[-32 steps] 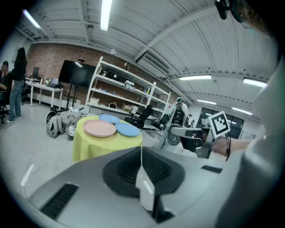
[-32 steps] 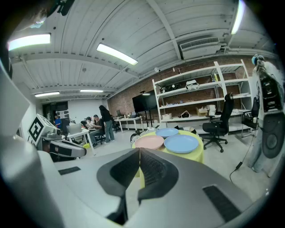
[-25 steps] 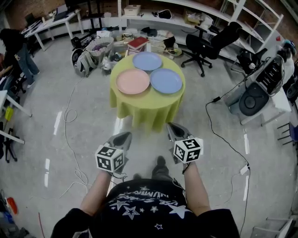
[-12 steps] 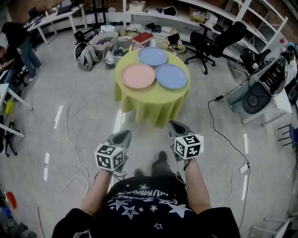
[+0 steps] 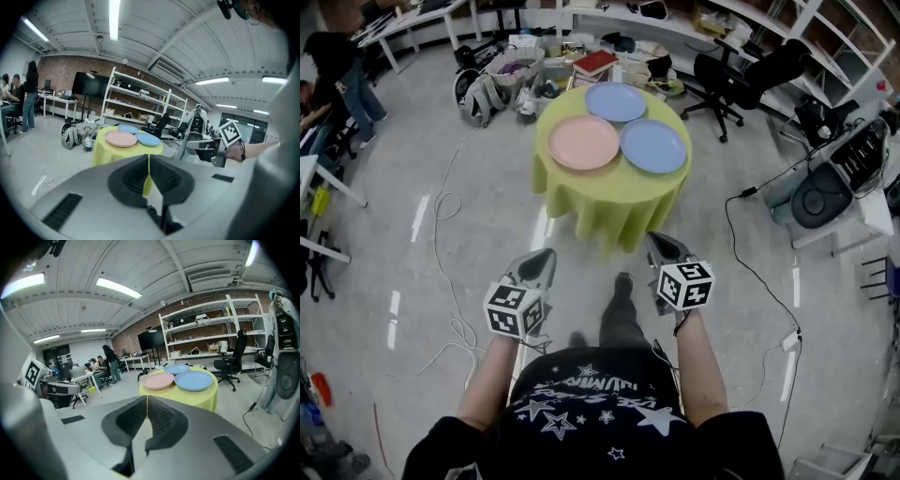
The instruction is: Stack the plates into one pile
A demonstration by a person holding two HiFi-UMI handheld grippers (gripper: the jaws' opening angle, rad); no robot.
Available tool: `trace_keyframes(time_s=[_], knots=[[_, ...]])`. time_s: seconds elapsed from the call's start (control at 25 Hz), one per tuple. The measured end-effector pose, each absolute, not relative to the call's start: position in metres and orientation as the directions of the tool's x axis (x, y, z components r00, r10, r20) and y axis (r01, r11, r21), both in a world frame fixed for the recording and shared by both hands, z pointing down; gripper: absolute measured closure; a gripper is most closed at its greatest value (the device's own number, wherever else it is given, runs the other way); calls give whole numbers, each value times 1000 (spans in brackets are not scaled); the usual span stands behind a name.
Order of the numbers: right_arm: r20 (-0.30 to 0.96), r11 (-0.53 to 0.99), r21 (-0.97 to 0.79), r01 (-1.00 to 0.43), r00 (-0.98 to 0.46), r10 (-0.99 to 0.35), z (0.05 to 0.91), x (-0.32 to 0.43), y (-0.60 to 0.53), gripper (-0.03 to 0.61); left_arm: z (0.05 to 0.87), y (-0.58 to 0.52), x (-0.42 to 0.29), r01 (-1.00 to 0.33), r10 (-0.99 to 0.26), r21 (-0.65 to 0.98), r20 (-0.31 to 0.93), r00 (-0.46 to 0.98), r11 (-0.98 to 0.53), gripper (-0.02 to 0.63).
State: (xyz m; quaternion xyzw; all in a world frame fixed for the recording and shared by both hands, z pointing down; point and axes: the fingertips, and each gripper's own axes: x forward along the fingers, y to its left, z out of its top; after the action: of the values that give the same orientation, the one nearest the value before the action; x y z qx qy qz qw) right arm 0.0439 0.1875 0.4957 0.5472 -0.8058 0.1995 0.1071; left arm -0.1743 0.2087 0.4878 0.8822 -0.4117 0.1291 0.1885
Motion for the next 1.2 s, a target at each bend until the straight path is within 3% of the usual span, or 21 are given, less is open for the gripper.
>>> trace_keyframes(time_s=[0.44,0.76,1.2], knots=[[392,309,-235,-921,-381,-837,502,70,132,561,495,152,-153,-789,-683,252,399,612,-560,591],[315,322,-331,-887,-425,-849,498,90,72,561,508,106,-141,-811,-687,275,432,584,-517,591],[365,350,-358,-866,-474,-801,512,123,-21,561,512,35,-108,-850,-699,294,483,527,-437,591]])
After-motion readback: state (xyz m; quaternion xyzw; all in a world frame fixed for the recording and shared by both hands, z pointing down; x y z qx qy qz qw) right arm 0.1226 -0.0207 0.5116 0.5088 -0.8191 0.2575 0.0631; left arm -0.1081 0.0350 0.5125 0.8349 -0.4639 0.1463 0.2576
